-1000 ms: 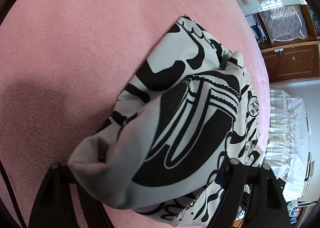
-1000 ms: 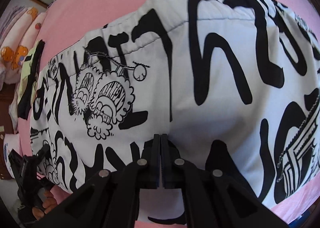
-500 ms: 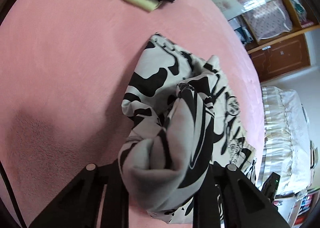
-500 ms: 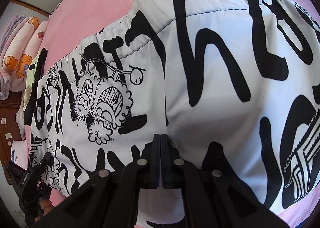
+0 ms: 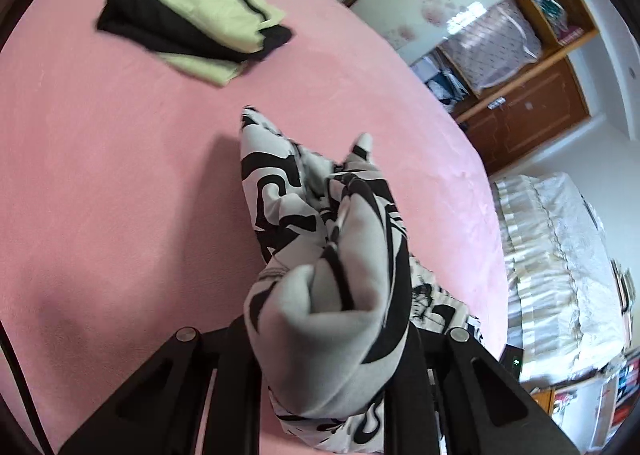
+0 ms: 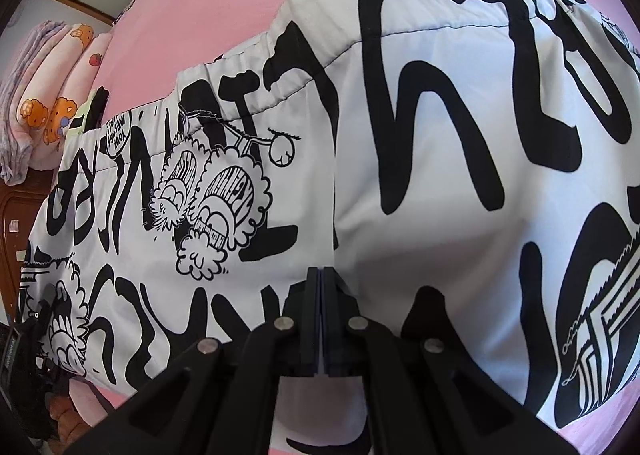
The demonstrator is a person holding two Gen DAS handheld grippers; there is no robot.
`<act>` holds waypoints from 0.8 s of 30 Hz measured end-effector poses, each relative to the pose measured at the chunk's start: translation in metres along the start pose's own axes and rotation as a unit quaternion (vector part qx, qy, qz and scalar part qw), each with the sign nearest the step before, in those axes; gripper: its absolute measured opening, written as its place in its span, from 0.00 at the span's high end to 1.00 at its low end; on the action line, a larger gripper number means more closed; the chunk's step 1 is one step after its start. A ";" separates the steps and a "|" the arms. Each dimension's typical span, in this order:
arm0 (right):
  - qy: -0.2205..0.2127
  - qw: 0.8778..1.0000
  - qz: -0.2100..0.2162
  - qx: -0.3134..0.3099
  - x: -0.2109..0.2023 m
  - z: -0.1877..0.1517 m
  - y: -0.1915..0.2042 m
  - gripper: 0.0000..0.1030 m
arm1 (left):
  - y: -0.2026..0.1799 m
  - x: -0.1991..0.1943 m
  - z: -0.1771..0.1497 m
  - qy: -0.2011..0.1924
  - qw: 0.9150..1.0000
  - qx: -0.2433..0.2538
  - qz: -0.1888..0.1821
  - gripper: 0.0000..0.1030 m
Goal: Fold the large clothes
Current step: 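Close both tools on the jacket edge and lift it off the bed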
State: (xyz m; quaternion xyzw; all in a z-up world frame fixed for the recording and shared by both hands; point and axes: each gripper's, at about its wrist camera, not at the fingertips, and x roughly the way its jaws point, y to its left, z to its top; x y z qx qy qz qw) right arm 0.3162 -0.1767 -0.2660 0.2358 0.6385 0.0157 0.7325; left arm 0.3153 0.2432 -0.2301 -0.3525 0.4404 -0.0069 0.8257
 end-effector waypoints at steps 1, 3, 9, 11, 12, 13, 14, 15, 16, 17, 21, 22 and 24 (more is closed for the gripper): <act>0.002 1.000 0.004 0.002 0.000 0.000 -0.001 1.00 | -0.009 -0.002 0.000 -0.003 1.000 0.008 -0.004 0.86; 0.005 1.000 0.013 0.002 -0.002 0.002 -0.005 1.00 | -0.020 -0.007 -0.001 -0.007 1.000 0.022 -0.011 0.86; 0.014 0.999 0.015 -0.038 -0.008 0.004 -0.005 1.00 | -0.072 -0.012 -0.013 -0.020 0.997 0.068 -0.029 0.86; 0.019 0.998 0.025 -0.049 -0.012 0.004 -0.005 1.00 | -0.087 -0.016 -0.020 -0.027 0.996 0.076 -0.037 0.86; 0.021 0.998 0.032 -0.053 -0.014 0.005 -0.005 1.00 | -0.096 -0.019 -0.024 -0.027 0.995 0.084 -0.043 0.86; 0.023 0.997 0.040 -0.057 -0.016 0.005 -0.006 1.00 | -0.107 -0.022 -0.030 -0.031 0.994 0.094 -0.045 0.86; 0.024 0.997 0.043 -0.062 -0.018 0.004 -0.007 1.00 | -0.116 -0.024 -0.035 -0.033 0.993 0.102 -0.049 0.86; 0.025 0.996 0.046 -0.067 -0.020 0.004 -0.008 1.00 | -0.125 -0.026 -0.040 -0.034 0.992 0.108 -0.055 0.86; 0.028 0.996 0.050 -0.071 -0.021 0.004 -0.011 1.00 | -0.136 -0.026 -0.045 -0.034 0.991 0.113 -0.063 0.86; 0.032 0.996 0.053 -0.071 -0.021 0.002 -0.011 1.00 | -0.144 -0.027 -0.050 -0.034 0.990 0.117 -0.069 0.86; 0.036 0.993 0.095 -0.052 -0.024 0.007 -0.030 1.00 | -0.185 -0.029 -0.074 -0.033 0.984 0.146 -0.093 0.86; 0.035 0.993 0.104 -0.049 -0.026 0.008 -0.035 1.00 | -0.196 -0.029 -0.082 -0.031 0.983 0.152 -0.100 0.86; 0.029 0.992 0.117 -0.048 -0.030 0.012 -0.042 1.00 | -0.216 -0.026 -0.099 -0.024 0.980 0.165 -0.112 0.86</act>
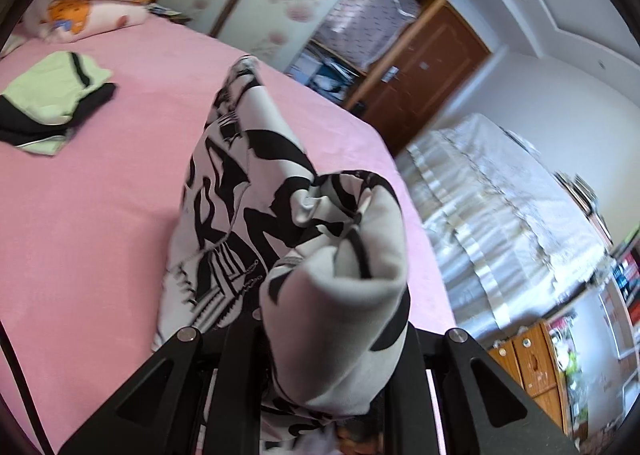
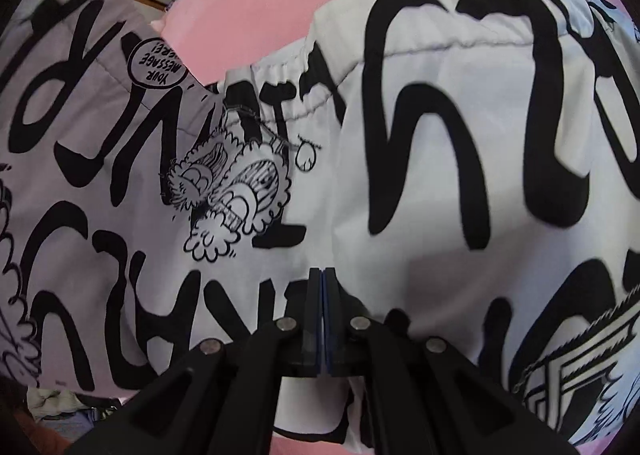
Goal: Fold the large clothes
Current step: 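Close both tools on the jacket edge and lift it off the bed, then lower the held jacket onto the bed and open both tools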
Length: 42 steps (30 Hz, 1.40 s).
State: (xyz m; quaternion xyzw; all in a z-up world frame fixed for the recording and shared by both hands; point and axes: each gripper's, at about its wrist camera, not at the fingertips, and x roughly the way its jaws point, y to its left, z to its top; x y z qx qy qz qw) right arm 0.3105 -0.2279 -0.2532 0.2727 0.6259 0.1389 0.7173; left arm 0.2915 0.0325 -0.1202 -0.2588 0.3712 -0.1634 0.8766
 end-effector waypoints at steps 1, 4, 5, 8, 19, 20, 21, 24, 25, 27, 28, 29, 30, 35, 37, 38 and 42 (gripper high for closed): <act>-0.002 1.000 0.012 0.003 -0.003 0.002 -0.004 1.00 | -0.009 0.003 -0.004 0.003 1.000 0.006 -0.003 0.86; -0.014 0.999 0.043 0.013 -0.018 0.010 -0.018 1.00 | -0.037 0.014 -0.020 0.016 0.999 0.025 -0.012 0.86; -0.020 0.998 0.051 0.016 -0.025 0.013 -0.022 1.00 | -0.047 0.019 -0.027 0.023 0.999 0.032 -0.017 0.86; -0.042 0.996 0.071 0.022 -0.051 0.023 -0.039 1.00 | -0.070 0.033 -0.043 0.039 0.998 0.049 -0.021 0.86; -0.101 0.988 0.103 0.050 -0.134 0.045 -0.126 1.00 | -0.150 0.077 -0.109 0.097 0.990 0.093 -0.037 0.86; -0.105 0.988 0.096 0.053 -0.139 0.045 -0.135 1.00 | -0.154 0.081 -0.110 0.099 0.990 0.094 -0.034 0.86; -0.108 0.988 0.090 0.057 -0.143 0.045 -0.142 1.00 | -0.160 0.085 -0.115 0.103 0.990 0.097 -0.029 0.86; -0.123 0.984 0.099 0.078 -0.160 0.045 -0.171 1.00 | -0.170 0.100 -0.131 0.118 0.987 0.111 -0.004 0.86; -0.124 0.985 0.094 0.079 -0.164 0.046 -0.177 1.00 | -0.171 0.102 -0.137 0.122 0.986 0.113 0.002 0.86; -0.126 0.986 0.078 0.075 -0.174 0.049 -0.189 1.00 | -0.170 0.110 -0.147 0.131 0.984 0.120 0.016 0.86; -0.126 0.986 0.073 0.075 -0.175 0.045 -0.190 1.00 | -0.171 0.117 -0.153 0.137 0.982 0.126 0.025 0.86; -0.125 0.987 0.067 0.075 -0.178 0.046 -0.196 1.00 | -0.171 0.124 -0.161 0.144 0.980 0.134 0.035 0.86; -0.127 0.987 0.062 0.077 -0.182 0.046 -0.202 1.00 | -0.176 0.132 -0.167 0.152 0.977 0.144 0.043 0.86; -0.147 0.983 0.047 0.097 -0.200 0.048 -0.224 1.00 | -0.180 0.154 -0.202 0.170 0.964 0.188 0.081 0.86; -0.144 0.984 0.042 0.098 -0.204 0.049 -0.232 1.00 | -0.183 0.161 -0.214 0.177 0.959 0.202 0.092 0.85; -0.140 0.985 0.039 0.094 -0.208 0.048 -0.233 1.00 | -0.182 0.165 -0.219 0.183 0.956 0.206 0.098 0.84; -0.116 0.990 0.029 0.075 -0.213 0.059 -0.222 1.00 | -0.190 0.176 -0.231 0.201 0.946 0.226 0.114 0.66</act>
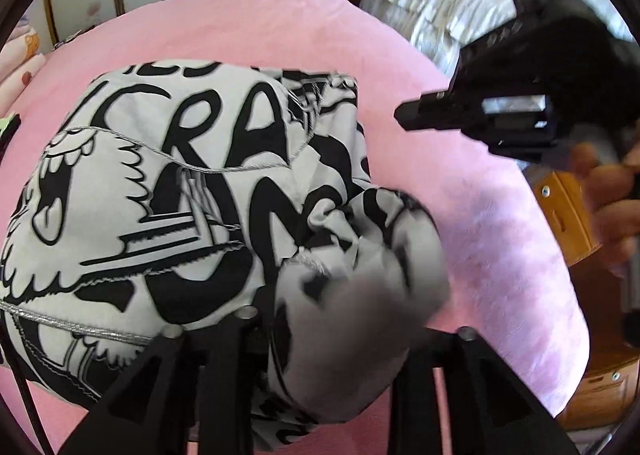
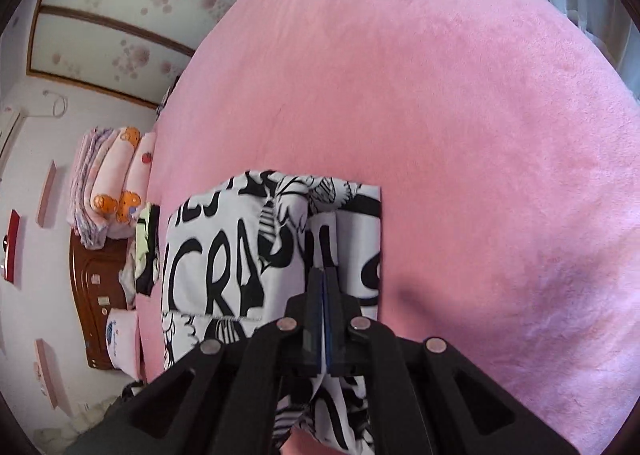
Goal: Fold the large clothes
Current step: 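Lower the held jacket onto the bed and open both tools, then close both tools on the folded jacket's edge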
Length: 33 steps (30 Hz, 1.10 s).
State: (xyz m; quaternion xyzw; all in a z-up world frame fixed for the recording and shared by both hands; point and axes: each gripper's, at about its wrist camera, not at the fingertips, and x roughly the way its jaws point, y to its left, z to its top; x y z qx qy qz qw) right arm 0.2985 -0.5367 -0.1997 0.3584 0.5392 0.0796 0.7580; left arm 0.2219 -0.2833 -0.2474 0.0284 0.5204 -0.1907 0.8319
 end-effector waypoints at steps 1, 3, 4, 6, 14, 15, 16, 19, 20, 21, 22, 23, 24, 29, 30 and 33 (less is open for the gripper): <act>0.003 1.000 0.002 -0.002 -0.004 -0.010 -0.004 1.00 | -0.003 0.000 0.000 0.001 1.000 0.006 0.002 0.61; 0.012 1.000 0.006 0.000 -0.007 -0.017 -0.003 1.00 | -0.013 -0.002 0.004 0.006 1.000 0.021 0.000 0.42; 0.016 1.000 0.008 0.001 -0.011 -0.022 -0.006 1.00 | -0.017 -0.006 0.007 0.006 1.000 0.023 -0.006 0.38; 0.020 1.000 0.007 0.001 -0.013 -0.028 -0.003 1.00 | -0.019 -0.017 0.008 0.003 1.000 0.022 -0.014 0.35; 0.036 0.999 -0.001 0.007 -0.037 -0.048 -0.011 1.00 | -0.024 -0.067 0.022 0.018 1.000 0.021 -0.003 0.24; 0.038 0.999 0.001 0.009 -0.040 -0.052 -0.012 1.00 | -0.022 -0.073 0.021 0.020 1.000 0.022 -0.002 0.21; 0.041 0.999 0.003 0.012 -0.041 -0.055 -0.009 1.00 | -0.019 -0.080 0.023 0.025 0.999 0.021 0.002 0.20; 0.053 0.998 0.002 0.016 -0.045 -0.064 -0.005 1.00 | -0.010 -0.096 0.028 0.033 0.999 0.018 0.006 0.20; 0.056 0.998 0.001 0.017 -0.046 -0.067 -0.005 1.00 | -0.005 -0.102 0.030 0.036 0.999 0.017 0.012 0.20; 0.058 0.998 -0.001 0.019 -0.046 -0.071 -0.004 1.00 | -0.001 -0.105 0.032 0.038 0.999 0.015 0.020 0.20; 0.062 0.998 -0.003 0.023 -0.046 -0.074 -0.003 0.99 | 0.002 -0.109 0.032 0.039 0.999 0.015 0.025 0.20; 0.065 0.998 -0.003 0.026 -0.046 -0.077 -0.002 0.99 | 0.005 -0.114 0.032 0.040 0.999 0.014 0.028 0.20; 0.071 0.997 -0.003 0.030 -0.045 -0.081 -0.002 0.99 | 0.010 -0.117 0.033 0.040 0.999 0.013 0.032 0.20; 0.081 0.996 -0.009 0.039 -0.042 -0.099 -0.002 0.99 | 0.034 -0.121 0.034 0.045 0.998 0.009 0.043 0.20; 0.083 0.996 -0.011 0.041 -0.041 -0.102 -0.002 0.99 | 0.041 -0.123 0.032 0.046 0.998 0.005 0.048 0.20; 0.089 0.995 -0.005 0.055 -0.038 -0.111 -0.001 0.99 | 0.057 -0.124 0.028 0.051 0.997 -0.005 0.059 0.20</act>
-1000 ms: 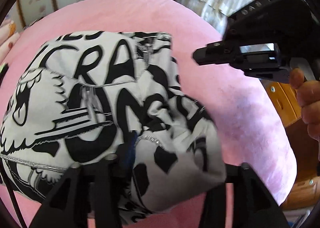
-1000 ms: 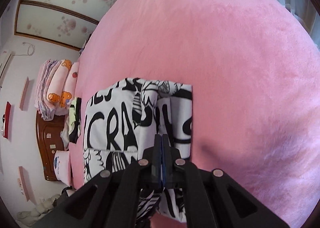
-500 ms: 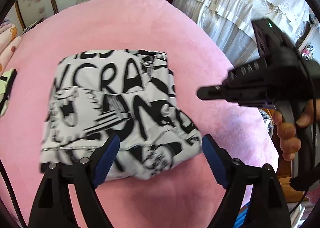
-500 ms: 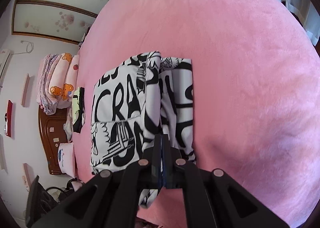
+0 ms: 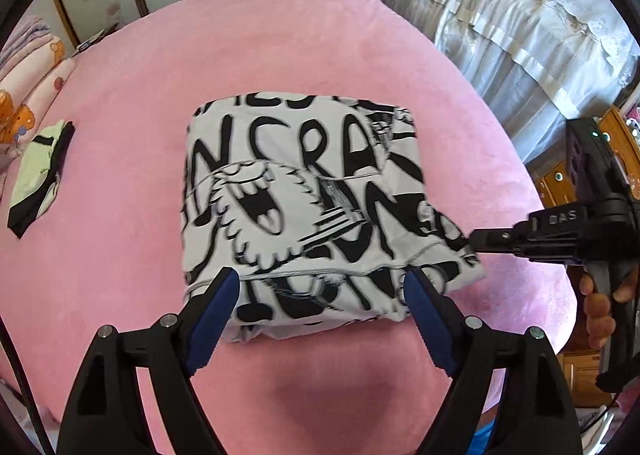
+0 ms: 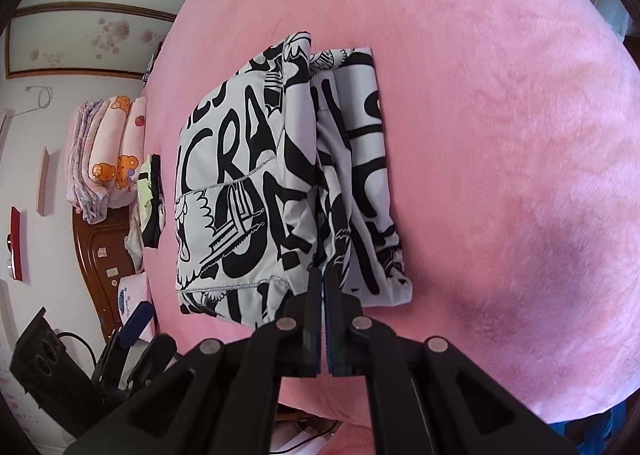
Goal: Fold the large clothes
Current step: 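Close both tools on the folded jacket's edge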
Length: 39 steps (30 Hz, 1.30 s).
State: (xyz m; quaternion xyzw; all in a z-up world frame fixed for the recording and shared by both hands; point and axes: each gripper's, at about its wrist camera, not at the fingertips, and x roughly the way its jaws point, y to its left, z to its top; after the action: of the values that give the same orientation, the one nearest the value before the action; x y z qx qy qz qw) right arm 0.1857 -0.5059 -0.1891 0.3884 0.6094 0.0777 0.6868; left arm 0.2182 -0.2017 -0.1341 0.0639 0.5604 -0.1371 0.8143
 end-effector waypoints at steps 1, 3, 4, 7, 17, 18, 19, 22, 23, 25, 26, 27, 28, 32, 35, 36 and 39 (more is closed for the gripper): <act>0.001 1.000 0.003 0.004 0.001 -0.001 0.000 0.99 | 0.007 0.001 -0.002 0.006 1.000 -0.004 0.007 0.20; 0.005 1.000 0.014 0.015 0.002 -0.004 0.001 0.94 | 0.021 0.006 -0.004 0.023 0.999 -0.014 0.024 0.19; 0.006 1.000 0.017 0.019 0.003 -0.005 0.002 0.84 | 0.028 0.008 -0.006 0.030 0.999 -0.021 0.023 0.19; 0.004 0.999 0.022 0.025 0.004 -0.008 0.006 0.59 | 0.048 0.016 -0.009 0.053 0.998 -0.040 0.021 0.19; 0.015 0.999 -0.046 0.013 0.022 -0.010 0.023 0.46 | 0.103 0.040 -0.019 0.102 0.987 -0.120 0.013 0.19; 0.015 0.998 -0.052 0.012 0.024 -0.010 0.023 0.46 | 0.109 0.043 -0.020 0.107 0.986 -0.131 0.003 0.19; 0.017 0.998 -0.061 0.009 0.027 -0.010 0.023 0.46 | 0.113 0.046 -0.020 0.109 0.984 -0.141 -0.006 0.19; 0.020 0.996 -0.090 0.003 0.034 -0.010 0.022 0.46 | 0.127 0.055 -0.022 0.116 0.978 -0.171 -0.039 0.19; 0.021 0.995 -0.097 0.001 0.036 -0.010 0.021 0.46 | 0.130 0.057 -0.023 0.118 0.976 -0.179 -0.047 0.19; 0.022 0.994 -0.106 0.001 0.040 -0.009 0.019 0.46 | 0.138 0.064 -0.026 0.126 0.968 -0.203 -0.075 0.19; 0.024 0.994 -0.110 0.002 0.042 -0.009 0.018 0.46 | 0.140 0.067 -0.027 0.128 0.966 -0.209 -0.084 0.19; 0.025 0.993 -0.114 0.003 0.044 -0.008 0.017 0.46 | 0.142 0.070 -0.028 0.130 0.963 -0.218 -0.096 0.19; 0.026 0.993 -0.119 0.003 0.046 -0.008 0.017 0.46 | 0.145 0.073 -0.029 0.135 0.959 -0.226 -0.107 0.19; 0.026 0.991 -0.129 0.002 0.047 -0.005 0.017 0.41 | 0.151 0.082 -0.034 0.146 0.946 -0.252 -0.144 0.19; 0.024 0.989 -0.148 0.001 0.049 -0.005 0.015 0.31 | 0.156 0.091 -0.040 0.156 0.933 -0.276 -0.170 0.18; 0.026 0.989 -0.146 0.002 0.050 -0.005 0.014 0.31 | 0.159 0.096 -0.044 0.161 0.926 -0.290 -0.181 0.17; 0.038 0.989 -0.139 0.011 0.056 -0.005 0.009 0.31 | 0.161 0.105 -0.052 0.169 0.911 -0.314 -0.208 0.17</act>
State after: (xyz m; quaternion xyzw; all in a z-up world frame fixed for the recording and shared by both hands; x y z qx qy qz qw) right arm 0.1983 -0.4650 -0.2266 0.3041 0.6839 -0.0108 0.6631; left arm 0.2548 -0.0503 -0.2586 -0.2912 0.7044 -0.1072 0.6384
